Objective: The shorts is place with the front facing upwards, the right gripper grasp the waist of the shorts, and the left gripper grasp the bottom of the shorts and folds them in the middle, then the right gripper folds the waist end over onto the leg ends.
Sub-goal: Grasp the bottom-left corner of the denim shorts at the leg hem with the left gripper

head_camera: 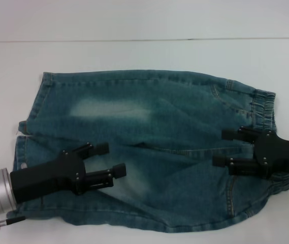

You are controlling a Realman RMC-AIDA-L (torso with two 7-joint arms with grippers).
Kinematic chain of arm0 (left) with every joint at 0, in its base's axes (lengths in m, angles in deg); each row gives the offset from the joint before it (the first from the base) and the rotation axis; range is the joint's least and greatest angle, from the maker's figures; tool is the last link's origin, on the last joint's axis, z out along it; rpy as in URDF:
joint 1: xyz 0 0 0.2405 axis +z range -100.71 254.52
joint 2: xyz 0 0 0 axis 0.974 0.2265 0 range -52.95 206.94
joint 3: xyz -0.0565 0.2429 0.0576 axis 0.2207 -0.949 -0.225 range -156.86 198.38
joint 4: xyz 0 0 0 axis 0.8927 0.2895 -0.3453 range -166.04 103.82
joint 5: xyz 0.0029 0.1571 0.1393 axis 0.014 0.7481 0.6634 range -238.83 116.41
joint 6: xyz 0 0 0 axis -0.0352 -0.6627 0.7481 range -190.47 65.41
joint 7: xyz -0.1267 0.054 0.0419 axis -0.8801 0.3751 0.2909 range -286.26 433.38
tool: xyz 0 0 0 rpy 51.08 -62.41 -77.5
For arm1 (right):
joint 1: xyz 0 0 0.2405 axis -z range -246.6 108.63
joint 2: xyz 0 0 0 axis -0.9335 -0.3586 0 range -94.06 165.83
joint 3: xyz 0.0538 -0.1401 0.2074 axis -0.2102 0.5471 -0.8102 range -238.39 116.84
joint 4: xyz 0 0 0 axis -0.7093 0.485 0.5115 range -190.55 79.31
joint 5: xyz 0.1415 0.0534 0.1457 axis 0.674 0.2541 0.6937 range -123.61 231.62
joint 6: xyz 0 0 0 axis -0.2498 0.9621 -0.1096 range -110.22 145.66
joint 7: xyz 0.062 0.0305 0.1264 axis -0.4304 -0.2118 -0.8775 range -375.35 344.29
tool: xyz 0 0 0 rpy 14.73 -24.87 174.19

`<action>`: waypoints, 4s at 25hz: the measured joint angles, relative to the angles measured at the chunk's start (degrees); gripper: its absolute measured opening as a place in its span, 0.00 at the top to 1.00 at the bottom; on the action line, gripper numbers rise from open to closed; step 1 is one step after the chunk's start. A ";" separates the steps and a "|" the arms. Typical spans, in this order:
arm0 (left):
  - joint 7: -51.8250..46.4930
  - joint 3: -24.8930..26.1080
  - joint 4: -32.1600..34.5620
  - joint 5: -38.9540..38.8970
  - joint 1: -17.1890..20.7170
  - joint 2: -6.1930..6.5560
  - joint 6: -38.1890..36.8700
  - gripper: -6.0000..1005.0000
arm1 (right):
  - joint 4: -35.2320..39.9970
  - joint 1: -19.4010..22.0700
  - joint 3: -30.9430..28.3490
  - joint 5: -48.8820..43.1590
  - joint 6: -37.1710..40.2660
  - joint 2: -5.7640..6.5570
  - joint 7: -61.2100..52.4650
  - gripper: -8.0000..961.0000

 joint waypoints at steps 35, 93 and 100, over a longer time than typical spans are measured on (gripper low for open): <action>-16.72 21.07 25.12 23.00 12.96 2.13 -9.12 0.08 | 0.01 0.00 0.00 -0.07 -0.72 -0.24 -0.33 0.03; -27.68 15.75 24.43 36.53 2.52 2.25 -8.28 0.09 | 1.24 0.59 -0.72 -0.06 -0.80 -0.62 -0.62 0.03; -27.48 14.73 25.20 36.39 2.30 1.62 -8.78 0.13 | 1.24 0.61 -0.80 -0.06 -0.80 -0.61 -0.62 0.03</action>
